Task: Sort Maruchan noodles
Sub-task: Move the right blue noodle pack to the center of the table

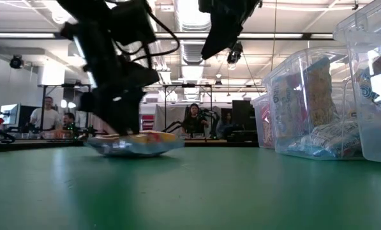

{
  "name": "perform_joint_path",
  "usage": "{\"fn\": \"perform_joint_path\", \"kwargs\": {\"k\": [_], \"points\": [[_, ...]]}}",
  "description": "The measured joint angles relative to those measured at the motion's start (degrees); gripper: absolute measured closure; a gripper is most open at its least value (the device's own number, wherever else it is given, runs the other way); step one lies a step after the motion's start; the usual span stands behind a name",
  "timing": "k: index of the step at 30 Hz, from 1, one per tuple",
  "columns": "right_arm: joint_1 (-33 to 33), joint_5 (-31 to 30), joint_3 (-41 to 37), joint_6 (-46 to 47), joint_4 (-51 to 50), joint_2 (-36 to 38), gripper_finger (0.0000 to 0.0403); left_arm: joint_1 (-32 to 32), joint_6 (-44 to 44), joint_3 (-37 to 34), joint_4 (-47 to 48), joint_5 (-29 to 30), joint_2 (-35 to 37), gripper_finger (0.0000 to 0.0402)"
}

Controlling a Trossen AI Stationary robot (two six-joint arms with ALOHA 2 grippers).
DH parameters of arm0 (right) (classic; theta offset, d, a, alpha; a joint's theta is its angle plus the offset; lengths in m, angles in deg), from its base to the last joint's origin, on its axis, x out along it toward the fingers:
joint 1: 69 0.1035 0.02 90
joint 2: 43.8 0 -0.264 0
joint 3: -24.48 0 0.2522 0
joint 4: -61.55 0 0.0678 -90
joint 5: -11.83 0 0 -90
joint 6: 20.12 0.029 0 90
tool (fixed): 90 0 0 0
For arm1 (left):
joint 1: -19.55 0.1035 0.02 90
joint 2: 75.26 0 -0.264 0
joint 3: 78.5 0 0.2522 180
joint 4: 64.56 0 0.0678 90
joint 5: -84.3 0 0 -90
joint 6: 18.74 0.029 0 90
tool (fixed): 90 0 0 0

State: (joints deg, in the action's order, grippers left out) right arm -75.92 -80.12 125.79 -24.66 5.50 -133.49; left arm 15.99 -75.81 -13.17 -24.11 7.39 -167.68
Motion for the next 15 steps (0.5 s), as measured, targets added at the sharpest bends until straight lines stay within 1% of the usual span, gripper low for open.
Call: {"fn": "perform_joint_path", "kwargs": {"k": [5, 7, 9, 12, 13, 15], "points": [[0.02, -11.74, 0.02, -0.07, 1.02, -0.72, 0.028, 8.82, 10.36, -0.15, -9.39, -3.56, -0.02, 0.0272], [-0.19, -16.9, 0.02, 0.21, 1.19, -1.36, 0.028, 12.13, 13.25, -0.19, -11.27, -4.85, -0.02, 0.0272], [-0.72, -20.77, 0.02, 1.94, 1.06, -2.1, 0.028, 15.14, 16.12, -0.16, -12.95, -6.72, -0.01, 0.0272], [-2.33, -21.15, 0.02, 6.11, 0.81, -2.96, 0.028, 18.81, 19.77, -0.09, -12.7, -10.55, 0.42, 0.0272], [-3.01, -19.76, 0.02, 7.7, 0.8, -3.24, 0.028, 19.8, 20.92, -0.08, -11.79, -12.67, 0.78, 0.0272], [-4.79, -13.88, 0.0, 10.35, 0.61, -4.1, 0.028, 21.26, 23.61, -0.07, -7.7, -17.12, 1.6, 0.0272]]}}
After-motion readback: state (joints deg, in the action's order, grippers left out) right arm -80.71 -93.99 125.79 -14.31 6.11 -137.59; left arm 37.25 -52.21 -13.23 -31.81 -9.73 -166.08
